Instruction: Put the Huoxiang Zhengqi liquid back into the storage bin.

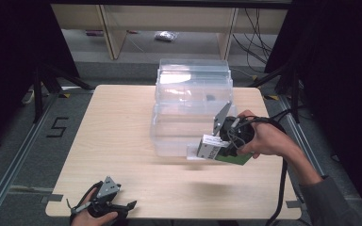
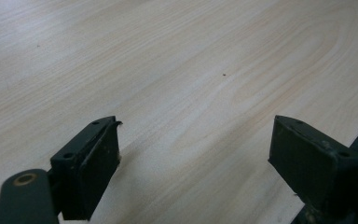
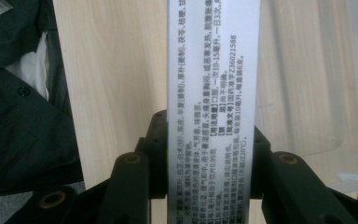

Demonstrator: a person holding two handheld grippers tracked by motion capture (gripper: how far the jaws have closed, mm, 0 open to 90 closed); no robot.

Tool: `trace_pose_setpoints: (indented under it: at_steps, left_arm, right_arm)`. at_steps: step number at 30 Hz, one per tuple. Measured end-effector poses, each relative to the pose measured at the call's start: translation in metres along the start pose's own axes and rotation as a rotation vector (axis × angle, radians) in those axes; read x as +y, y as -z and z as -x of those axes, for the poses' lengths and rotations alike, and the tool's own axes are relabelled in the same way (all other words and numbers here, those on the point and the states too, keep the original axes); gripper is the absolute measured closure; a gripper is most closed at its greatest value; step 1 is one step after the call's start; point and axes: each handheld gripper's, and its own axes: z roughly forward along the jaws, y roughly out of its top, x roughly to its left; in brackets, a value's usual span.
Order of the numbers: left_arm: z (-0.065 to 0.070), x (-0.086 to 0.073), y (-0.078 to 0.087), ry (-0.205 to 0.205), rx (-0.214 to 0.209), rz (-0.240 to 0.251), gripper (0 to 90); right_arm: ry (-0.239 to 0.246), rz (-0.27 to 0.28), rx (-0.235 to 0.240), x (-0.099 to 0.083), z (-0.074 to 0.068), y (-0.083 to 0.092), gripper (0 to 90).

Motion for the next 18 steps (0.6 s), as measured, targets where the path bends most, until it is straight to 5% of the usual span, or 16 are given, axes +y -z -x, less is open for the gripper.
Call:
trace_pose_setpoints:
  at_steps: [6, 8, 18]
  left_arm:
    - [0.000, 0.000, 0.000, -0.001, 0.000, 0.001, 15.5]
    - [0.000, 0.000, 0.000, -0.003, -0.002, 0.004, 15.5]
    - [0.000, 0.000, 0.002, -0.010, -0.010, -0.007, 15.5]
  right_arm:
    - [0.025, -0.006, -0.007, 0.005, 0.008, 0.007, 64.5]
    - [-0.009, -0.006, -0.004, 0.008, 0.009, 0.009, 64.5]
    - [-0.008, 0.015, 0.010, 0.021, 0.035, 0.017, 64.5]
